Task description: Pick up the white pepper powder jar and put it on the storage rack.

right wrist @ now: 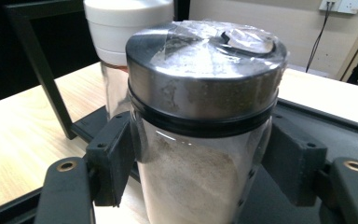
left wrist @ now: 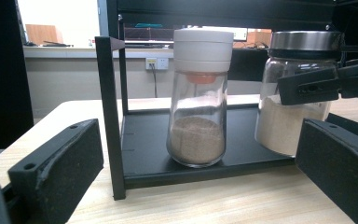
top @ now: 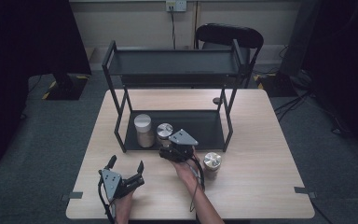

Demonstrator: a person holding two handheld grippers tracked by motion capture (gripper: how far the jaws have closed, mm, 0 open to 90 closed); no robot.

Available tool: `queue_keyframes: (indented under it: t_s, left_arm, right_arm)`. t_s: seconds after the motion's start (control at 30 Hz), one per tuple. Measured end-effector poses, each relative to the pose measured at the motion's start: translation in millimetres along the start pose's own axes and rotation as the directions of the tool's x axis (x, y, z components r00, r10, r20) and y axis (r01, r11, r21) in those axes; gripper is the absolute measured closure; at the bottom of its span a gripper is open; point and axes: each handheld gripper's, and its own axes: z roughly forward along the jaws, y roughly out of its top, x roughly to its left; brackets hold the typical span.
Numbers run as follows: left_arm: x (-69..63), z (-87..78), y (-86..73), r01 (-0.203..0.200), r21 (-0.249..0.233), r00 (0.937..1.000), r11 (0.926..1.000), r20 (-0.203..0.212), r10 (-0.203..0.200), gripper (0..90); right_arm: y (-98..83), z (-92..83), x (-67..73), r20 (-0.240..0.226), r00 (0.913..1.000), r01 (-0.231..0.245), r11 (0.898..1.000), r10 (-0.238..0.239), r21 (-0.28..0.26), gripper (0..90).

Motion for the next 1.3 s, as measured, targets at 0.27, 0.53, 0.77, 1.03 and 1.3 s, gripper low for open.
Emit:
queue_keyframes:
  t_s: [0.27, 0.53, 0.77, 1.03, 1.3]
  left_arm:
    - [0.0, 0.1, 0.0, -0.001, 0.000, 1.0000, 1.0000, 0.001, 0.001, 0.2]
    - [0.5, 0.0, 0.0, 0.000, 0.000, 1.0000, 1.0000, 0.003, 0.000, 0.2]
    - [0.5, -0.1, -0.2, 0.001, -0.001, 1.0000, 1.0000, 0.002, -0.001, 0.2]
    - [0.7, -0.4, -0.3, 0.006, -0.002, 1.0000, 1.0000, 0.002, -0.006, 0.2]
    - [0.9, -0.1, 0.0, 0.005, 0.000, 1.0000, 1.0000, 0.004, -0.005, 0.2]
  right_arm:
    - [-4.2, 3.3, -3.5, 0.022, 0.9993, -0.030, 1.000, 0.030, 0.006, 30.5]
    - [-2.5, 8.7, -4.2, 0.030, 0.9989, -0.038, 0.999, 0.037, 0.017, 30.5]
    - [-1.9, 12.4, -5.0, 0.032, 0.9988, -0.039, 0.999, 0.038, 0.021, 30.5]
    - [-3.8, 17.7, -6.5, 0.043, 0.9979, -0.049, 0.998, 0.047, 0.034, 30.5]
    - [-4.8, 23.2, -6.9, 0.048, 0.9974, -0.055, 0.998, 0.053, 0.040, 30.5]
